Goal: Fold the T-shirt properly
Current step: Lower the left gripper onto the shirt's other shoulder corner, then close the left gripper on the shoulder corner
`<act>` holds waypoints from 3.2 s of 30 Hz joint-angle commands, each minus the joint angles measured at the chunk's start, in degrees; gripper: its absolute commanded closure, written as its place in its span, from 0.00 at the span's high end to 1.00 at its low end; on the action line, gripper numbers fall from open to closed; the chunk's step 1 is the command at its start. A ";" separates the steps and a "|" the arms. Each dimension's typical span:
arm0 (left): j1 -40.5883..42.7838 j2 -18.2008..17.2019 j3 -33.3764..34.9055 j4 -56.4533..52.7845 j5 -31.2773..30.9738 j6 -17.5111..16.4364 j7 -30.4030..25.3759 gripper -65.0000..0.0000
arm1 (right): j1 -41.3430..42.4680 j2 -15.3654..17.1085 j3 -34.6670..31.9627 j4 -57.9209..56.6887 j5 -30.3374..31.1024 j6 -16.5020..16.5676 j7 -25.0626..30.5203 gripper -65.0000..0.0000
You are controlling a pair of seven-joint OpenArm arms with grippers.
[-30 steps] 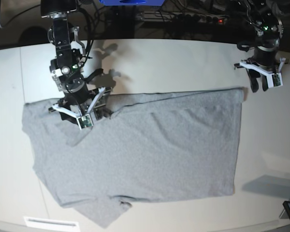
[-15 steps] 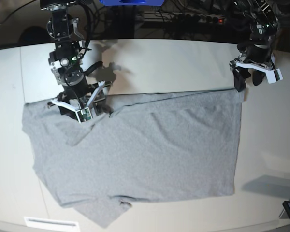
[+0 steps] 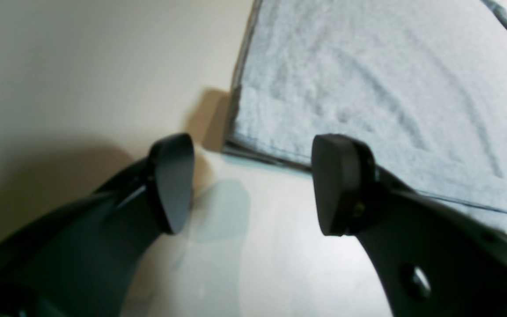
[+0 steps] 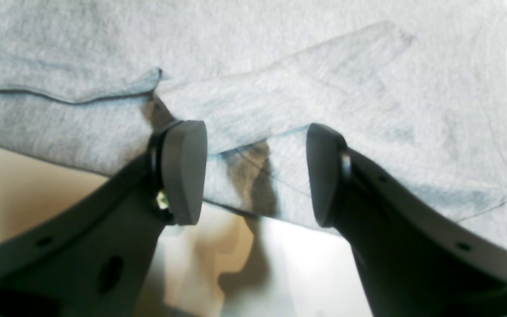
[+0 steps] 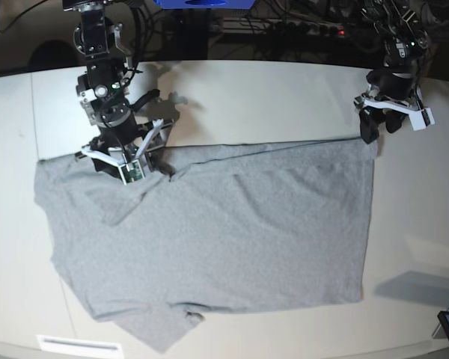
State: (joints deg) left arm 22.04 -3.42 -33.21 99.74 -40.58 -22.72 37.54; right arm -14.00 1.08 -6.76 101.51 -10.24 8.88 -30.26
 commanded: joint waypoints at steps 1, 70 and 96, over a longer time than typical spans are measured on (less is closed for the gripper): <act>-0.64 -0.58 -0.06 0.87 -0.87 -0.27 -1.45 0.60 | 0.50 0.02 -0.05 1.03 0.09 -0.49 1.47 0.53; -1.60 0.21 3.89 3.86 -0.96 0.17 -1.19 0.20 | 0.50 0.02 -0.40 -2.48 0.26 -0.49 1.47 0.53; -5.30 1.71 -2.09 -2.38 -0.96 3.25 -1.19 0.59 | 0.15 0.02 -0.22 -2.39 0.17 -0.49 1.47 0.53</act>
State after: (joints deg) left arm 16.86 -1.19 -35.20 96.47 -40.75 -19.09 37.71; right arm -14.41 1.08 -7.03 98.06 -10.24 8.86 -30.24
